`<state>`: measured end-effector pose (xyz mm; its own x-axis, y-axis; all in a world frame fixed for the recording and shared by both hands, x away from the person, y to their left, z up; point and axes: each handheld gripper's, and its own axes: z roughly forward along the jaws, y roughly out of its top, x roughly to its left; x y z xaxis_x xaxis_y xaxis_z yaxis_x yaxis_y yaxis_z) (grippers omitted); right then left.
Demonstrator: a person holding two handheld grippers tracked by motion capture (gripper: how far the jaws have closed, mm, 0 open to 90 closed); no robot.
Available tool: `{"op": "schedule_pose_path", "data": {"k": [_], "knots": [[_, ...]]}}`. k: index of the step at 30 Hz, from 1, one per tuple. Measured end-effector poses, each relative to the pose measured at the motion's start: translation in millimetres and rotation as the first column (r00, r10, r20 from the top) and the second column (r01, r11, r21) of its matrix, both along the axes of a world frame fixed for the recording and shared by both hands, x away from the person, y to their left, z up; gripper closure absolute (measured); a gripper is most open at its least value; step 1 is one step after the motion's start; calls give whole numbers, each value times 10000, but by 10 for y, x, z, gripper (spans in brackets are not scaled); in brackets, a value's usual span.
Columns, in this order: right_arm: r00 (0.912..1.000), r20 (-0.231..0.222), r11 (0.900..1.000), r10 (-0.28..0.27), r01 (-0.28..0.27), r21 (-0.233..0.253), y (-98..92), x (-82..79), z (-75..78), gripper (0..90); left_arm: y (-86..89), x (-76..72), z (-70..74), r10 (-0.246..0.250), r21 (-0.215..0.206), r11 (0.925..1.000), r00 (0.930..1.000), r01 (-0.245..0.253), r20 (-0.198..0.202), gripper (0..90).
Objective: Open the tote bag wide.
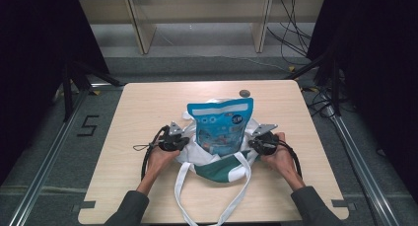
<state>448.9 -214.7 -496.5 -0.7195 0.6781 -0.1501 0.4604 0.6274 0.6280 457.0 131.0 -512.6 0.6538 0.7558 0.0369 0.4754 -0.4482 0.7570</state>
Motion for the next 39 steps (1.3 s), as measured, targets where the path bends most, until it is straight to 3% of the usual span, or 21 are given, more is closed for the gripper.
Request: {"op": "schedule_pose_path", "data": {"k": [1,4,8,9,11,14,16,17,21,22,23,26,27,28,30,32,33,34,35,39], "knots": [[9997,234,9999,-63,60,121,4,30,-17,900,1,15,5,19,148,9999,10000,-19,23,894],[9997,152,9996,-175,171,225,0,134,-19,900,6,107,0,123,40,9999,9999,-124,93,894],[9987,343,9986,-366,352,400,1,277,-41,900,-5,187,6,293,249,9993,9995,-296,114,893],[9993,183,9990,-323,317,320,-1,300,-25,900,-11,207,2,353,140,9993,9993,-354,141,893],[9985,386,9987,-385,372,349,4,346,-36,900,-1,236,-2,413,13,9991,9991,-413,61,892],[9989,263,9988,-394,386,314,9,360,-30,900,-8,250,-4,456,-17,9990,9989,-456,113,891],[9978,480,9981,-448,427,444,6,382,-42,896,3,256,-6,428,-58,9991,9991,-427,64,891],[9986,316,9984,-413,401,394,-5,384,-28,896,8,252,2,426,65,9991,9990,-426,104,889],[9980,453,9983,-445,428,386,2,384,-34,884,16,250,-3,437,-204,9988,9990,-438,-30,879],[9981,446,9984,-425,407,403,-4,386,-32,879,28,247,3,370,-106,9993,9993,-369,66,873],[9976,474,9975,-511,487,515,-4,385,-36,866,19,245,0,485,-296,9984,9987,-481,130,864],[9977,315,9958,-598,575,706,-48,397,-9,832,35,248,12,538,-401,9977,9985,-539,-36,844],[9967,308,9924,-745,711,1002,-56,396,-16,826,46,251,13,469,-636,9968,9988,-476,-124,839],[9964,-20,9899,-847,844,1136,-77,387,9,816,53,248,17,500,-821,9953,9987,-506,-93,828],[9963,14,9841,-854,841,1566,-102,393,28,793,65,240,51,557,-1242,9906,9983,-576,-187,801],[9953,-234,9802,-942,968,1726,-125,369,96,768,71,233,82,492,-1267,9906,9986,-515,-207,778],[9961,31,9791,-877,856,1844,-147,374,125,763,81,228,99,397,-1172,9922,9990,-420,-212,770],[9948,-194,9710,-1003,1021,2163,-157,349,160,760,69,214,101,512,-1296,9901,9985,-532,-185,758],[9957,46,9660,-928,890,2426,-187,359,181,757,70,203,116,435,-1301,9904,9987,-466,-266,741],[9946,110,9500,-1030,951,2976,-300,332,279,742,77,161,185,421,-1513,9875,9990,-443,-171,699]]}}
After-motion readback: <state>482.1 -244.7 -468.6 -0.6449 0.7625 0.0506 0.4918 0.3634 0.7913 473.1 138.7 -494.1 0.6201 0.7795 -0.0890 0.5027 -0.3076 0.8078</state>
